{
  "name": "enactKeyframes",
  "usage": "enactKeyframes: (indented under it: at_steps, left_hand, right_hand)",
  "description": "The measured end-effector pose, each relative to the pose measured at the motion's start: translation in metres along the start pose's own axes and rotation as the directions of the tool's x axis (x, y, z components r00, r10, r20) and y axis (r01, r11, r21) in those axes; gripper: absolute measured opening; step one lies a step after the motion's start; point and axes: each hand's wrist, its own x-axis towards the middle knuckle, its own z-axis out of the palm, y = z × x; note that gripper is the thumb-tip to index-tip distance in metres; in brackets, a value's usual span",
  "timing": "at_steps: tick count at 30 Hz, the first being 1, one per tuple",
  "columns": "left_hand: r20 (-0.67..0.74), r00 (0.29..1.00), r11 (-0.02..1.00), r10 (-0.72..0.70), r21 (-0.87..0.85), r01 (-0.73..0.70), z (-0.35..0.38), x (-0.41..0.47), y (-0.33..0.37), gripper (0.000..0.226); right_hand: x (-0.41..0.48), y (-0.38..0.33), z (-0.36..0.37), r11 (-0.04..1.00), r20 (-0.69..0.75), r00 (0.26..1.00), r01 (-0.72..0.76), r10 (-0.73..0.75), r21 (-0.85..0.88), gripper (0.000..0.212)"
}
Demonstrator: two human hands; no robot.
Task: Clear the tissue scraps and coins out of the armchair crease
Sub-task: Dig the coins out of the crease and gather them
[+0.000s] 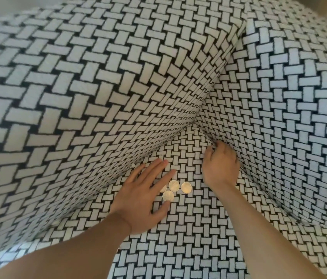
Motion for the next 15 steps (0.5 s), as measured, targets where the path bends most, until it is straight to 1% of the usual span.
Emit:
enactKeyframes:
  at_steps: [7,11,15]
  left_hand:
    - [0.003,1.000,1.000,-0.001,0.007,0.001,0.002,0.000,0.000,0.070]
    - [0.003,1.000,1.000,0.005,-0.002,-0.005,0.001,0.000,0.000,0.068]
    - [0.000,1.000,1.000,0.002,0.003,-0.002,0.001,0.000,0.000,0.068]
  right_hand:
    - [0.012,0.000,-0.004,0.989,0.126,0.992,0.046,-0.028,-0.138,0.053]
    - [0.013,-0.001,-0.004,0.995,0.182,0.983,0.026,-0.008,-0.093,0.057]
    - [0.010,0.003,-0.006,1.000,0.219,0.975,0.018,-0.018,0.000,0.060]
